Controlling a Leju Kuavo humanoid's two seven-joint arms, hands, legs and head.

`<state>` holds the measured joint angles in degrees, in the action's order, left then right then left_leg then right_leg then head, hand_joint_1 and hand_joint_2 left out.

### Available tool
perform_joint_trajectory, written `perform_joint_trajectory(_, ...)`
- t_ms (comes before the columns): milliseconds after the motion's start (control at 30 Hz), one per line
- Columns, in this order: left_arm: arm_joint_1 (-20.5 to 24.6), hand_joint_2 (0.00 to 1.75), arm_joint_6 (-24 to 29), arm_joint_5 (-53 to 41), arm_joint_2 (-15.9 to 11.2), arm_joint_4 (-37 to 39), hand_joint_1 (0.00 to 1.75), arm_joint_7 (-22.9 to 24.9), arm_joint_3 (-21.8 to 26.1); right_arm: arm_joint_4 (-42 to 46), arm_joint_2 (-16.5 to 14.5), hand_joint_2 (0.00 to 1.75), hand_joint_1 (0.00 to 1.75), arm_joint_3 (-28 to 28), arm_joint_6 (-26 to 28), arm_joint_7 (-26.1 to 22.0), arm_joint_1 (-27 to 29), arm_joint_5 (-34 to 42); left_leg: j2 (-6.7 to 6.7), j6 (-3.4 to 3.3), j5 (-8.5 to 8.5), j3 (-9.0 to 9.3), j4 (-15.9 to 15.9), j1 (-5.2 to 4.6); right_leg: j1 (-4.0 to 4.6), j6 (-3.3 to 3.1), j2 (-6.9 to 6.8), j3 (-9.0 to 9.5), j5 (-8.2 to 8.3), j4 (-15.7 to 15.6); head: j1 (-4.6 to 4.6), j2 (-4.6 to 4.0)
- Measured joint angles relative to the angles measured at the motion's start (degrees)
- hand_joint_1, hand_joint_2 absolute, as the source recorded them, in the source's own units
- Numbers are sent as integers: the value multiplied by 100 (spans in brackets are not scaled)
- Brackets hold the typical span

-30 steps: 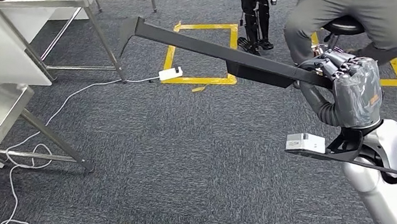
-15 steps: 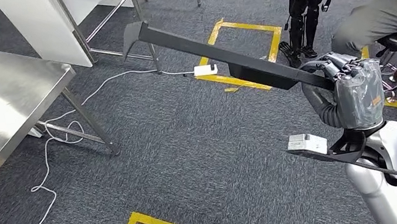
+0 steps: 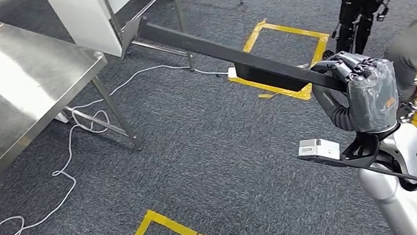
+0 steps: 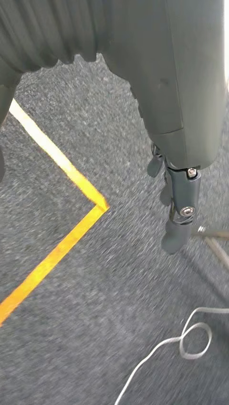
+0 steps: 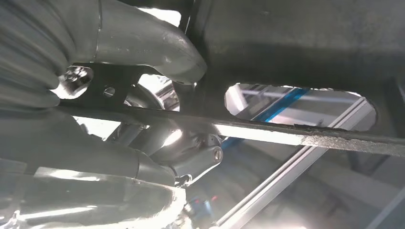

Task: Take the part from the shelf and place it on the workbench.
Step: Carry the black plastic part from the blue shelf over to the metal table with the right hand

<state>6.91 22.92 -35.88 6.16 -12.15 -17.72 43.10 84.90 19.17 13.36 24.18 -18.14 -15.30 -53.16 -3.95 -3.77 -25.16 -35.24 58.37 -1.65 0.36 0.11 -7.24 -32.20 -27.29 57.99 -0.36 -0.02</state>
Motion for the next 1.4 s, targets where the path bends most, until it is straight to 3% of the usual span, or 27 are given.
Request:
perform_joint_trajectory(33,-6,175,0,4,-2,1,0,-2,5,-3,-1,175,175,4,1,-5,-4,4,72,-17,40,39,-66,22,8,18,-18,6,-13,2,0,0)
perform_joint_trajectory(100,0,175,-1,12,8,2,0,-10,17,-9,7,175,175,9,2,-14,-17,10,216,-52,137,131,-214,81,13,31,224,-66,-135,232,2,1)
perform_joint_trajectory(167,16,175,-4,13,23,2,0,-17,22,-27,31,175,175,10,2,-16,-7,16,367,-62,189,166,-270,123,-32,25,590,-386,-423,917,23,1)
perform_joint_trajectory(233,12,175,-4,12,35,4,0,-10,24,-51,46,175,175,14,2,-16,22,18,536,-51,194,159,-264,137,-93,79,703,-735,-629,1557,41,0)
perform_joint_trajectory(267,6,175,-3,13,44,5,0,-5,25,-62,48,175,175,16,2,-16,34,18,621,-38,194,158,-259,147,-124,139,709,-790,-609,1619,40,0)
perform_joint_trajectory(300,0,175,-4,27,51,6,0,-5,27,-70,50,175,175,19,2,-16,39,19,709,-14,189,162,-248,162,-161,224,717,-718,-480,1420,40,0)
perform_joint_trajectory(367,-1,175,-10,63,58,6,0,-21,31,-81,57,175,175,21,2,-16,42,19,874,66,157,156,-196,196,-245,389,852,-361,-114,601,49,0)
perform_joint_trajectory(400,-2,175,-13,84,57,5,0,-30,34,-86,60,175,175,23,2,-18,42,20,950,115,134,136,-157,203,-272,418,934,-194,23,240,56,0)
perform_joint_trajectory(467,-16,175,-12,90,54,5,0,-34,40,-98,67,175,175,29,3,-21,44,22,1064,201,121,70,-111,199,-270,351,1015,-76,95,-19,58,0)
perform_joint_trajectory(500,-31,175,-12,81,54,6,0,-34,42,-100,68,175,175,31,4,-22,41,26,1112,229,127,40,-107,204,-255,292,960,-70,102,-18,52,0)
perform_joint_trajectory(533,-47,175,-13,72,55,7,0,-32,42,-102,67,175,175,33,4,-23,33,34,1115,254,126,21,-97,217,-258,245,908,-70,105,-16,49,0)
perform_joint_trajectory(600,-60,175,-17,62,56,8,0,-27,43,-102,61,175,175,37,4,-27,10,57,877,299,-10,-83,124,222,-267,155,799,-41,99,-29,22,0)
perform_joint_trajectory(667,-43,175,-26,62,57,8,0,-22,44,-106,61,175,175,38,4,-32,-2,72,544,341,-348,-414,793,223,-243,79,678,-20,78,-36,-12,0)
perform_joint_trajectory(733,-40,175,-49,63,61,8,0,-14,43,-114,60,175,175,41,5,-33,2,73,436,363,-617,-817,1521,240,-210,43,552,-14,58,-34,-16,0)
perform_joint_trajectory(767,-45,175,-62,63,64,9,0,-8,43,-119,58,175,175,45,5,-34,4,73,420,363,-602,-906,1643,244,-199,31,487,-8,47,-34,-17,0)
perform_joint_trajectory(800,-49,175,-74,64,65,9,0,-4,44,-122,55,175,175,49,6,-36,4,73,404,353,-474,-868,1525,244,-191,24,424,5,34,-34,-16,0)
perform_joint_trajectory(833,-51,175,-79,64,63,9,0,-1,45,-125,54,175,175,51,5,-37,2,73,357,331,-269,-711,1192,238,-183,23,363,26,18,-34,-16,0)
perform_joint_trajectory(900,-44,175,-83,64,59,9,0,-1,46,-126,51,175,175,51,6,-37,-4,73,104,260,76,-291,372,192,-148,48,248,73,-25,-36,-13,0)
perform_joint_trajectory(967,-34,175,-87,64,58,9,0,-1,46,-127,51,175,175,52,6,-37,-15,73,-34,202,152,-113,8,134,-110,97,144,104,-61,-44,-10,0)
perform_joint_trajectory(1033,-33,175,-89,65,57,8,0,0,47,-126,46,175,175,58,6,-38,-28,73,99,153,154,-100,-33,116,-84,153,32,145,-84,-77,-13,1)
perform_joint_trajectory(1100,-32,175,-87,67,61,8,0,-1,48,-126,48,175,175,61,7,-38,-41,74,232,84,195,-19,-123,143,-75,179,166,128,-183,57,-10,0)
perform_joint_trajectory(1133,-24,175,-90,68,65,8,0,0,49,-128,56,175,175,60,8,-38,-44,75,305,54,217,24,-163,164,-74,164,329,21,-305,310,3,0)
perform_joint_trajectory(1200,-8,175,-95,69,68,9,0,2,49,-141,71,175,175,58,10,-39,-28,78,459,19,225,37,-175,180,-102,114,626,-396,-611,1112,27,-1)
perform_joint_trajectory(1267,-13,175,-98,69,68,9,0,6,50,-158,76,175,175,61,10,-39,-1,75,635,18,220,36,-170,179,-110,147,692,-754,-720,1635,41,0)
perform_joint_trajectory(1300,-17,175,-98,70,68,9,0,8,50,-164,76,175,175,62,10,-40,3,74,727,23,217,43,-167,178,-111,198,705,-768,-615,1550,42,0)
perform_joint_trajectory(1333,-19,175,-98,71,68,9,0,9,51,-168,75,175,175,63,10,-40,1,73,815,30,212,54,-165,178,-118,255,732,-671,-435,1253,42,0)
perform_joint_trajectory(1400,-19,175,-99,75,67,9,0,12,52,-175,72,175,175,67,10,-47,-14,71,986,65,192,66,-149,166,-148,327,922,-322,-22,389,47,0)
